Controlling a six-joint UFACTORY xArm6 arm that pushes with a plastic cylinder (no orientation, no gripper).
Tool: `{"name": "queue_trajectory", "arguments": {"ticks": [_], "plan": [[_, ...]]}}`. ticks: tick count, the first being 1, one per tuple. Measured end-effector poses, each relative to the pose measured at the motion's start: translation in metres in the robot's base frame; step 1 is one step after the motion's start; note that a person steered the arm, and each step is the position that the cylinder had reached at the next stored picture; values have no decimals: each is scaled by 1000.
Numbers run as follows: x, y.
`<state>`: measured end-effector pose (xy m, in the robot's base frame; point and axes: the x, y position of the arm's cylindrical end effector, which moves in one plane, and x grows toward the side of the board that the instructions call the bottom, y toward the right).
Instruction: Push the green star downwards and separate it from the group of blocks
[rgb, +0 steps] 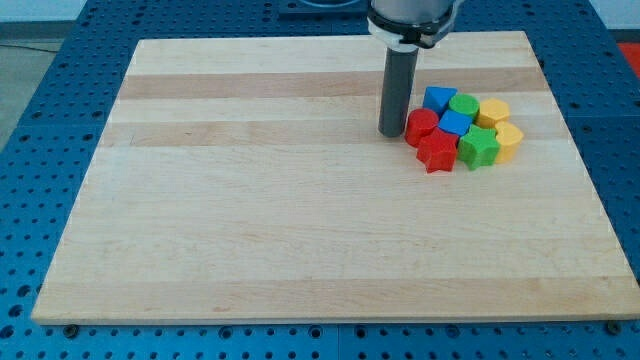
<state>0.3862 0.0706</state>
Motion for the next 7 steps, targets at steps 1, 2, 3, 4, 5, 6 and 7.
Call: {"name": "queue_trajectory", "arguments": {"ticks": [1, 2, 3, 4, 5, 6, 7], "plan": [[0, -1], [-19, -13], [-79, -16], [-127, 31], [-129, 108], [-86, 111], [-35, 111]]}}
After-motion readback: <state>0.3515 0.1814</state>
